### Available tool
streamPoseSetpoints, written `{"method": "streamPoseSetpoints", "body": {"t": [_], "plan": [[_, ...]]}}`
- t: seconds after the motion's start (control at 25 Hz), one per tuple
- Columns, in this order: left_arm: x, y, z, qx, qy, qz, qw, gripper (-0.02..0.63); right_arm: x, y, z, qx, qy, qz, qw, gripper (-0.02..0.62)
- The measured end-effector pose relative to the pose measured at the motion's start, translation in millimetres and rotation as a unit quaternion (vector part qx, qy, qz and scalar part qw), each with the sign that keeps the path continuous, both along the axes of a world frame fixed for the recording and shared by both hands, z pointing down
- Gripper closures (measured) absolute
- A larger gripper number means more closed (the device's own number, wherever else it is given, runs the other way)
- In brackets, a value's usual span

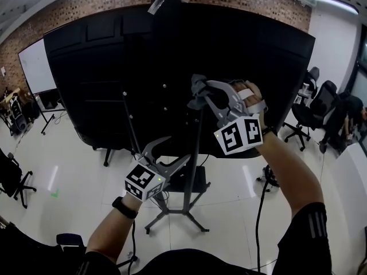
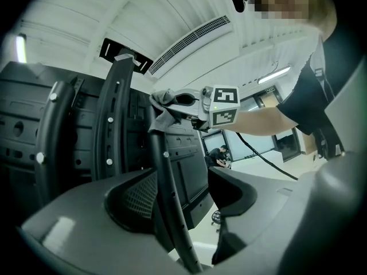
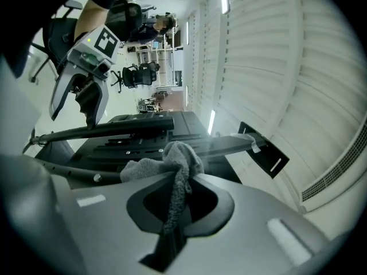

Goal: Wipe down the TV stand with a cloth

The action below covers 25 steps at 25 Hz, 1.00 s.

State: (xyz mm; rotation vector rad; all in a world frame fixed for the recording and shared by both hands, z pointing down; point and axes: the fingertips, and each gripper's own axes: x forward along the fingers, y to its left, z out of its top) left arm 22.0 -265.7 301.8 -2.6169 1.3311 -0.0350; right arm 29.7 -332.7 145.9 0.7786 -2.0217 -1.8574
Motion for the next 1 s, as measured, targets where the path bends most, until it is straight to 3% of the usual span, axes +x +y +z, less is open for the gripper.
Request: {"method": "streamPoseSetpoints", "body": {"t": [0.24,0.44,0.68,1.0], "plan": [[4.6,-5.9,13.2,-0.011,0.004,0.003,0.9999,0.307,-0.4,1.6,31.3,0.021,0.034,0.000,0.999,0.575],[10.1,-8.2,25.7,-0.022,0.015,0.010,0.9996,0.307,4.1,-1.3,53.7,0.008,0.041,0.007,0.999,0.575],[12.2,-10.8,38.7,-0.033,0.019,0.009,0.9992,0.307,-0.2,1.9,91.2,0.023,0.089,0.015,0.996,0.575],[7.4,-12.3,64.9,-0.055,0.031,0.003,0.9980,0.307,1.3,3.7,127.1,0.010,0.080,0.022,0.996,0.577]]}}
